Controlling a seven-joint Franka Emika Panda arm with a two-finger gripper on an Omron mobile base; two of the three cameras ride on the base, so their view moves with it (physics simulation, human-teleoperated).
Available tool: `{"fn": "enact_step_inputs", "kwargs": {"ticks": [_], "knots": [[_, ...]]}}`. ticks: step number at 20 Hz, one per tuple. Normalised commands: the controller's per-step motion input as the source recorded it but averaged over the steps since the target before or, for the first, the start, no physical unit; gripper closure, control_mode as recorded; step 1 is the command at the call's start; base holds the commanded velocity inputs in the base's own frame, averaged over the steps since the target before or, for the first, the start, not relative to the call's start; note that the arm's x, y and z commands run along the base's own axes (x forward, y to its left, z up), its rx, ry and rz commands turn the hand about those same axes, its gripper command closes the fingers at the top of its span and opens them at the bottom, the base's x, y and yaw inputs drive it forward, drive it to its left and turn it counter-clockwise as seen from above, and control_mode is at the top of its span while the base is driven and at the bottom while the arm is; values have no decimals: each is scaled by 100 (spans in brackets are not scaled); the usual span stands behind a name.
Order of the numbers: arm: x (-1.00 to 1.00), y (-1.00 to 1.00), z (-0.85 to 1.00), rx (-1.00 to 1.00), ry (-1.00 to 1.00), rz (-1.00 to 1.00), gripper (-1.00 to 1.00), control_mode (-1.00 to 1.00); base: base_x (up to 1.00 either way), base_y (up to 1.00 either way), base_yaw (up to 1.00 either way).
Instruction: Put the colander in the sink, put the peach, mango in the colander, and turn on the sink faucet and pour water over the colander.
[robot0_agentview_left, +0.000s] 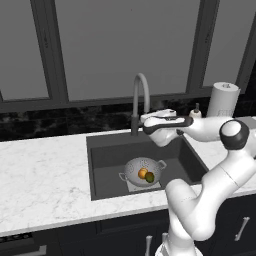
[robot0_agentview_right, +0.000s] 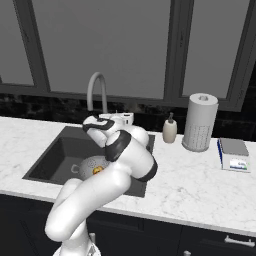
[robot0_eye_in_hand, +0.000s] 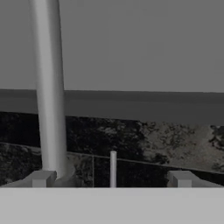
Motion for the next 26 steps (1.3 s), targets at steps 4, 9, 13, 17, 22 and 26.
{"fn": "enact_step_inputs", "kwargs": {"ticks": [4, 9, 13, 17, 22, 26], "knots": [[0, 0, -25, 0, -1, 0, -100, -100, 0, 0, 0], [6, 0, -22, 0, -1, 0, -100, -100, 0, 0, 0], [20, 0, -10, 0, 0, -1, -100, -100, 0, 0, 0], [25, 2, -6, 0, 0, -2, -100, -100, 0, 0, 0], [23, 0, -7, 0, 0, -3, -100, -100, 0, 0, 0], [19, 6, -4, 0, 0, -3, -100, -100, 0, 0, 0]]}}
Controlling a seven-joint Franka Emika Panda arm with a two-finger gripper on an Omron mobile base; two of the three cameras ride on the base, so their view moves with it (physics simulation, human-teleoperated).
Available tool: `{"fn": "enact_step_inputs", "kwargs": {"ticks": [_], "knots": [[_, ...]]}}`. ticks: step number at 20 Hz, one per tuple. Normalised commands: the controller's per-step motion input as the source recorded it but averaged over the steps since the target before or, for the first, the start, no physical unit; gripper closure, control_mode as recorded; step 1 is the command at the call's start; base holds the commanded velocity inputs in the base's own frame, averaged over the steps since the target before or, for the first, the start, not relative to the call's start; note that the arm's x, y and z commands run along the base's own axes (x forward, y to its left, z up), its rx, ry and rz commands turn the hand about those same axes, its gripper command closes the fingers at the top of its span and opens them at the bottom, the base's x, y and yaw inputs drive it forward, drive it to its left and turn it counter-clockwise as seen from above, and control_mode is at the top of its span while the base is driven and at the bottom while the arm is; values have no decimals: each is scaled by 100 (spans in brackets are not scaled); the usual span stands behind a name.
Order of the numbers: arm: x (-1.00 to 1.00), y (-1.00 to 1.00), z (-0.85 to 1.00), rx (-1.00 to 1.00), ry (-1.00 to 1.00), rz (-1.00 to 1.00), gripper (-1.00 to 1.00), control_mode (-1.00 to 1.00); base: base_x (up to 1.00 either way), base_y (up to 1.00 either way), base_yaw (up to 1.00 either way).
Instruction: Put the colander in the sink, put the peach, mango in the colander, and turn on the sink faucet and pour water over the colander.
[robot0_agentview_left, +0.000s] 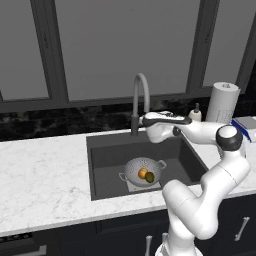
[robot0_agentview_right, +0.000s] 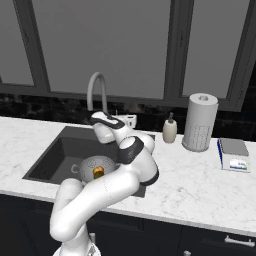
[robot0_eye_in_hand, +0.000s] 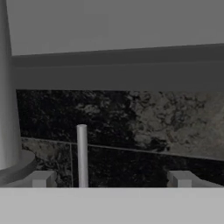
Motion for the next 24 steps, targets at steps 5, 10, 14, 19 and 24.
{"fn": "enact_step_inputs", "kwargs": {"ticks": [5, 10, 14, 19, 24], "knots": [[1, 10, -6, 0, 0, -3, -100, -100, 0, 0, 0], [0, 7, 0, 0, 0, -2, -100, -100, 0, 0, 0], [3, 3, 0, 0, 0, 0, -100, -100, 0, 0, 0], [10, 12, 0, 0, 0, -1, -100, -100, 0, 0, 0], [9, 17, 0, 0, 0, -3, -100, -100, 0, 0, 0]]}}
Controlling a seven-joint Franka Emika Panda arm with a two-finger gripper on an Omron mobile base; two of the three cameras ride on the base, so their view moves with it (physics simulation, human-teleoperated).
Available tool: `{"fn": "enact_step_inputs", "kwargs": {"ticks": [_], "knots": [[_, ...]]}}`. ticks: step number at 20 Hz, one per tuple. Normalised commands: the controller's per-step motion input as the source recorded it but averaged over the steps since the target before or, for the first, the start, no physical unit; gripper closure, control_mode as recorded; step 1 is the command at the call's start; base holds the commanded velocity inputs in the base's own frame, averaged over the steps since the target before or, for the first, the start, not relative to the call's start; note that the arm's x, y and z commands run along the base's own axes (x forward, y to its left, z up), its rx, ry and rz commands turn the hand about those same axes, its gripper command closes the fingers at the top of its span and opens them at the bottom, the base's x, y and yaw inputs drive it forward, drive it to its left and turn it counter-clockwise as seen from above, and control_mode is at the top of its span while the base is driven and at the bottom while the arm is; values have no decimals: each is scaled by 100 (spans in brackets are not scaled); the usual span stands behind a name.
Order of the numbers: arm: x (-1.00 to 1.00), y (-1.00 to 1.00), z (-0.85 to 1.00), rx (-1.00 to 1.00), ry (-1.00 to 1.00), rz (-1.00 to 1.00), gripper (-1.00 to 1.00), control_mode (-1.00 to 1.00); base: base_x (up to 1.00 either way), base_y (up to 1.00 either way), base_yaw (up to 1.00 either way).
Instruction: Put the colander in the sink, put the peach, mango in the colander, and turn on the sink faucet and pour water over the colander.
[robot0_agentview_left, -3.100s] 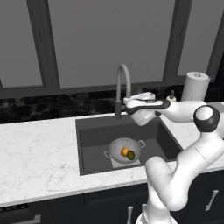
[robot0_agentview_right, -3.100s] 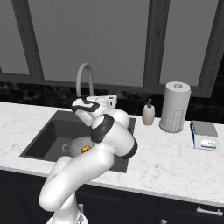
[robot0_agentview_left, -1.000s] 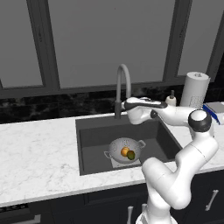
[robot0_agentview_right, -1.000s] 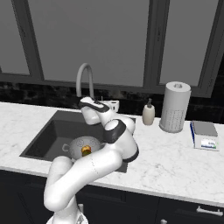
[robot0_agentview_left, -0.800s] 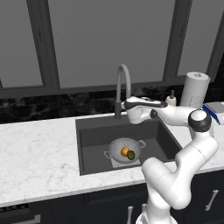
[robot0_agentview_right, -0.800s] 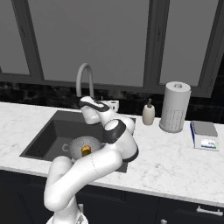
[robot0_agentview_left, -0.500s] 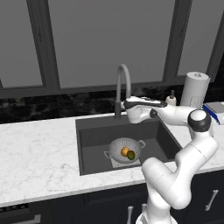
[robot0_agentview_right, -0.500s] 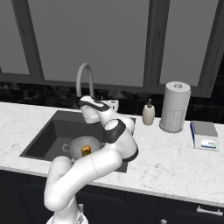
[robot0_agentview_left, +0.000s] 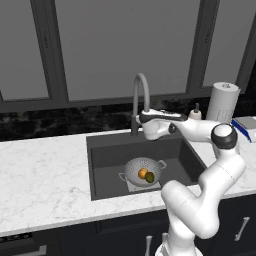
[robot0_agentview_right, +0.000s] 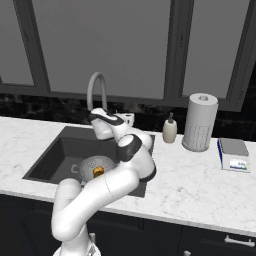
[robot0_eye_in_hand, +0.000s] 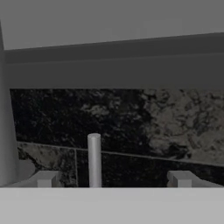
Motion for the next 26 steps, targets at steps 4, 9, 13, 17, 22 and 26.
{"fn": "enact_step_inputs", "kwargs": {"ticks": [4, 9, 13, 17, 22, 26], "knots": [[3, 4, 0, 0, 0, -2, -100, -100, 0, 0, 0], [1, 0, 0, 0, 0, -1, -100, -100, 0, 0, 0], [0, -15, 0, 0, 0, -2, -100, -100, 0, 0, 0], [0, -26, 0, 0, 0, -1, -100, -100, 0, 0, 0], [0, -29, 0, 0, -1, 0, -100, -100, 0, 0, 0], [0, -25, 0, 0, -1, 0, -100, -100, 0, 0, 0]]}}
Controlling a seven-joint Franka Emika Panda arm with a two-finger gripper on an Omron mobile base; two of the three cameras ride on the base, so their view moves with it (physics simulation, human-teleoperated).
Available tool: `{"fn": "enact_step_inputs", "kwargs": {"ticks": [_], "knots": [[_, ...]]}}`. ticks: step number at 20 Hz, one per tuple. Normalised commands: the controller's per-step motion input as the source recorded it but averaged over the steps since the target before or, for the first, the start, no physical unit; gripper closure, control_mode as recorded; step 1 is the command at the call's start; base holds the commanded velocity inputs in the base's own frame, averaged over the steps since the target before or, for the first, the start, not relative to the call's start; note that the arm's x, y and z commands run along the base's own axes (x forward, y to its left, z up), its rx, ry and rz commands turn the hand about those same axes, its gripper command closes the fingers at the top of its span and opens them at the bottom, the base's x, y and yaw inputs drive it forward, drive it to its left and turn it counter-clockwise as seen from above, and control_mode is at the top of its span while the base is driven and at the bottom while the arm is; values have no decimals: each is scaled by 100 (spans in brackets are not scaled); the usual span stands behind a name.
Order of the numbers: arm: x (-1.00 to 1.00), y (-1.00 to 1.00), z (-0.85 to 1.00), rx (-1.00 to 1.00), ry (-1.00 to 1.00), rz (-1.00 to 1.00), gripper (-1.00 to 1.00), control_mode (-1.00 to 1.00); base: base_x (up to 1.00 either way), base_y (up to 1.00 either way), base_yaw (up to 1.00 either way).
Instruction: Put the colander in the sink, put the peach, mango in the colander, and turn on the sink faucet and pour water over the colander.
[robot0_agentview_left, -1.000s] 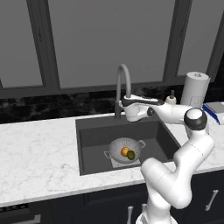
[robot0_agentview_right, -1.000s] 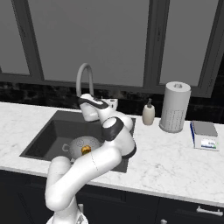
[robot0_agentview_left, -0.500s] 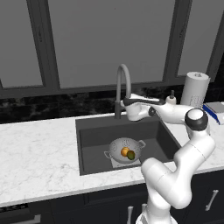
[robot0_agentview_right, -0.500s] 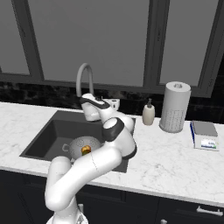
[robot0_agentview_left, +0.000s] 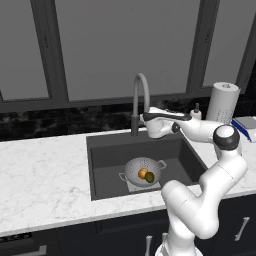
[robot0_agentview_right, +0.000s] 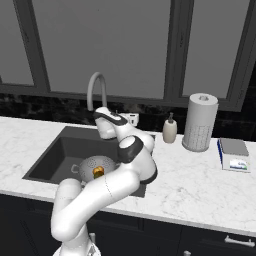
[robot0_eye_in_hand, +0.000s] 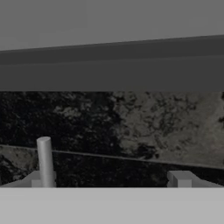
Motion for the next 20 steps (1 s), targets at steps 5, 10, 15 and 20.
{"fn": "enact_step_inputs", "kwargs": {"ticks": [5, 10, 15, 20], "knots": [[0, -50, -2, 0, -4, -4, -100, -100, 0, 0, 0], [2, -70, -8, 0, -7, -5, -100, -100, 0, 0, 0], [15, -87, -9, 1, -7, -4, -100, -100, 0, 0, 0], [28, -89, -7, 1, -5, -5, -100, -100, 0, 0, 0]]}}
